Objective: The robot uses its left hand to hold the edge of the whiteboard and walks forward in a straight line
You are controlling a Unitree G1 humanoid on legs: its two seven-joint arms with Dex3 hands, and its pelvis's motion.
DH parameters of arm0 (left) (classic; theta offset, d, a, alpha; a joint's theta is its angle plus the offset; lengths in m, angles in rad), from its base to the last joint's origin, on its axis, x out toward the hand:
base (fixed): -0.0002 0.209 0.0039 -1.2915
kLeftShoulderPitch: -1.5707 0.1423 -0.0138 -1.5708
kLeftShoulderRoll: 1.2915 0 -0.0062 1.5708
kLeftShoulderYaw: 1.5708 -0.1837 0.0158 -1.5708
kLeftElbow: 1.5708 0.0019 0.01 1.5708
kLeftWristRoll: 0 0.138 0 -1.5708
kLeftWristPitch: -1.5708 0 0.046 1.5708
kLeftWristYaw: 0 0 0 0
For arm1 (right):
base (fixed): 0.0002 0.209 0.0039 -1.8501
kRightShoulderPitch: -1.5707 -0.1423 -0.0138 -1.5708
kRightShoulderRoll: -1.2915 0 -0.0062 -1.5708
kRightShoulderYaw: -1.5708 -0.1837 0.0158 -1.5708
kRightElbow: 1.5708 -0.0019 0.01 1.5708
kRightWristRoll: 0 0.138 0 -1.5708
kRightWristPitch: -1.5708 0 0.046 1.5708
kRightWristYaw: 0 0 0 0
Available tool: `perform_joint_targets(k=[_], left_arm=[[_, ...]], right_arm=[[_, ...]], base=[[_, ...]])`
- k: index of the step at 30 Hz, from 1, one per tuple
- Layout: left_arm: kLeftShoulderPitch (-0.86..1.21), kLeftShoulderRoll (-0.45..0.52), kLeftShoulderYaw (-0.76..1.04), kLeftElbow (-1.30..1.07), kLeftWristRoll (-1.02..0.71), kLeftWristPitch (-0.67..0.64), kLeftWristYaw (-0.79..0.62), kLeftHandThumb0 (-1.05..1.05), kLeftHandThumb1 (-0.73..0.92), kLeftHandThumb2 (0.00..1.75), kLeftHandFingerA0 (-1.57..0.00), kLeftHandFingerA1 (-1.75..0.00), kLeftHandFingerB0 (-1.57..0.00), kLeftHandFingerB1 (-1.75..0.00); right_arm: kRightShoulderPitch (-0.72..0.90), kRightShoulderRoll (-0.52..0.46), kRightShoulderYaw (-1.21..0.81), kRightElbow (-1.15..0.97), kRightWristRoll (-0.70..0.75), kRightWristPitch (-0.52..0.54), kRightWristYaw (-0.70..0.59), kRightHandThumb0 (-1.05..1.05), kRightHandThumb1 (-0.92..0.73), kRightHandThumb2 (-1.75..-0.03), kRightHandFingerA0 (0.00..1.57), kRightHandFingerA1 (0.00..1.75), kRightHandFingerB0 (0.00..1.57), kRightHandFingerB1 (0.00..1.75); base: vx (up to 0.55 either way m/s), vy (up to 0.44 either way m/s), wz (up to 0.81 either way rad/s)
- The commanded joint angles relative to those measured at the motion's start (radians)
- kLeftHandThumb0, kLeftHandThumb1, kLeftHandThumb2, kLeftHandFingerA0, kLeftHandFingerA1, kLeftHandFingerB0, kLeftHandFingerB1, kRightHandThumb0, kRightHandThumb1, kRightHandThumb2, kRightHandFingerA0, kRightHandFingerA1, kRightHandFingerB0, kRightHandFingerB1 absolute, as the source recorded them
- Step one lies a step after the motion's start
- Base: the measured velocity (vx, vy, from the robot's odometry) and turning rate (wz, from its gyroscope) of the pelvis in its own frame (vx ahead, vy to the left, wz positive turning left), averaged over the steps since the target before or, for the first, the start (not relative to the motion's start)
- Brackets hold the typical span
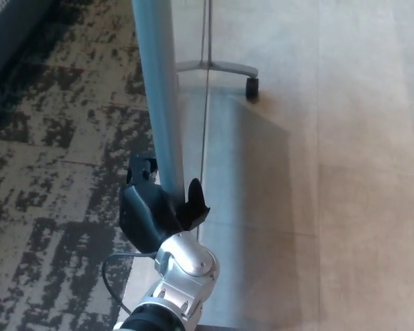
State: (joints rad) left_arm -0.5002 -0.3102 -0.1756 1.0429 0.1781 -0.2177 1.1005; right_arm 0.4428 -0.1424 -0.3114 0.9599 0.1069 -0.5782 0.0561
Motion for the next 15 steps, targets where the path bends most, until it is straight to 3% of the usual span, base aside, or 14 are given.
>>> perform_joint_targets(k=[1,2,15], left_arm=[[-0.125,-0.078,0.001,0.009,0.027,0.018,-0.011,-0.13,0.48,1.09,-0.96,-1.72,-0.87,-1.64],[-0.123,-0.077,0.001,0.007,0.026,0.018,-0.019,-0.13,0.50,1.11,-1.03,-1.70,-0.85,-1.57],[-0.120,-0.069,-0.003,0.004,0.030,0.006,-0.030,-0.14,0.52,1.07,-1.01,-1.59,-0.92,-1.50]], right_arm=[[-0.008,-0.026,0.000,0.029,-0.013,-0.036,-0.014,-0.48,-0.42,-0.78,0.33,0.61,0.32,0.48],[-0.010,-0.025,-0.001,0.028,-0.010,-0.032,-0.016,-0.45,-0.55,-0.57,0.37,0.59,0.39,0.35],[-0.016,-0.023,-0.006,0.019,-0.003,-0.017,-0.015,-0.44,-0.55,-0.57,0.39,0.57,0.41,0.35]], base=[[0.03,-0.024,0.17],[0.00,0.000,0.00],[0.00,-0.019,0.05]])
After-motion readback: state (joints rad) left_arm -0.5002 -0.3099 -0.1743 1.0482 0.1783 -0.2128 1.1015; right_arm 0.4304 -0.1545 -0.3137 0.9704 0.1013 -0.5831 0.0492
